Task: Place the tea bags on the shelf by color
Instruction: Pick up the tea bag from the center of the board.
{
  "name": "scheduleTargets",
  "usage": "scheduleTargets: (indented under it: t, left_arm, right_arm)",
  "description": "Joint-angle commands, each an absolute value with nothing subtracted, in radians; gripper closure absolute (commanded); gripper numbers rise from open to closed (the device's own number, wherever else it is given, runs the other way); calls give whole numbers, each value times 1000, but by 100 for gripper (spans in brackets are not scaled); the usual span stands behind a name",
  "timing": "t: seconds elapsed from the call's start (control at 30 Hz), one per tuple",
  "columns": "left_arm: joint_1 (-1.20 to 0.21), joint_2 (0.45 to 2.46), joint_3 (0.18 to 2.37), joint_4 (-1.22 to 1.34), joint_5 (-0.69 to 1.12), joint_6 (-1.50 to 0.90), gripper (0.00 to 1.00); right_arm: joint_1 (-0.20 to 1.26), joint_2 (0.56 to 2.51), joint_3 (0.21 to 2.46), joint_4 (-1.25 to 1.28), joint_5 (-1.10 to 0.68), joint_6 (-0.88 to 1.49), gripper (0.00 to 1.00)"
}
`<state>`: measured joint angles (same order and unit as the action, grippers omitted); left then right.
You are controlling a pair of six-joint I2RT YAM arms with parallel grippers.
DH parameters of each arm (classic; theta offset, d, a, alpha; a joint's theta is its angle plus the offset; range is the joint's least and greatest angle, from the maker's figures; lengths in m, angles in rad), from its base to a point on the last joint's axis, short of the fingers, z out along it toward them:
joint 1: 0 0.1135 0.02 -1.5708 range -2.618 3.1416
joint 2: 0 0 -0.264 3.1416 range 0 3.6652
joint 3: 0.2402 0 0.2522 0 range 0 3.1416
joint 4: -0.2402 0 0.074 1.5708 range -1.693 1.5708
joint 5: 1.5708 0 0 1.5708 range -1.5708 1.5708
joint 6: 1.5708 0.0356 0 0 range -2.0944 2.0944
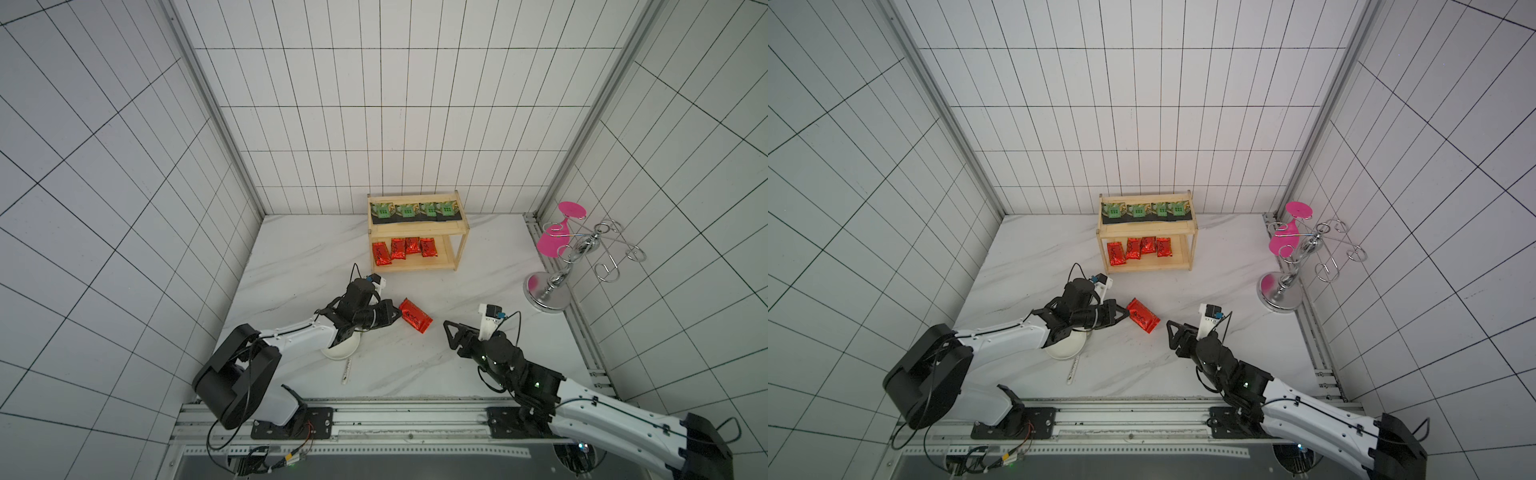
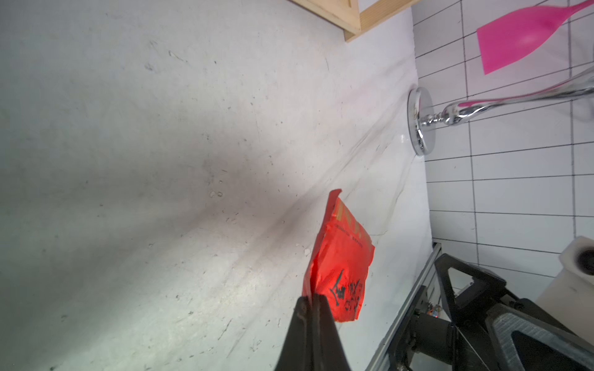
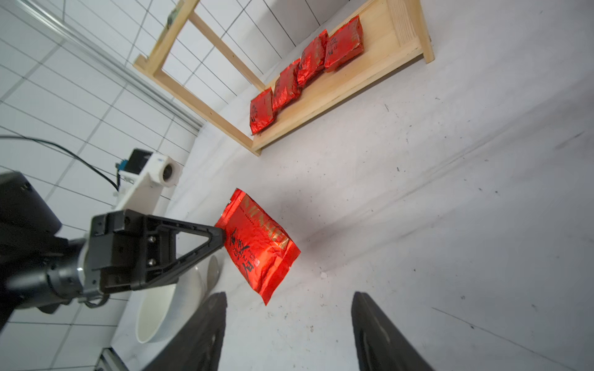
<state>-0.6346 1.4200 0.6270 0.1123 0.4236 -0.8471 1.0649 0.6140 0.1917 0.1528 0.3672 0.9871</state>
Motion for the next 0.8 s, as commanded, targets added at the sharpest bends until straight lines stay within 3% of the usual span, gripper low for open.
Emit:
scheduleTargets:
  t: [0.0,0.27,0.57,0.77]
  left_arm:
    - [-635,1369,623,225,460,-935,100]
    - [-636,1363,630,290,490,-984,100]
    - [-645,1374,619,328,497,-1002,100]
    - [-644,1380,617,328,494,-997,100]
  right_arm:
    - [999,599,161,237,284,1154,33]
    - [817,849,170,630,-63,1262,30]
    - [798,1158,169,1003,-186,1306,62]
    - [795,1190,152,1069,-195,1328,85]
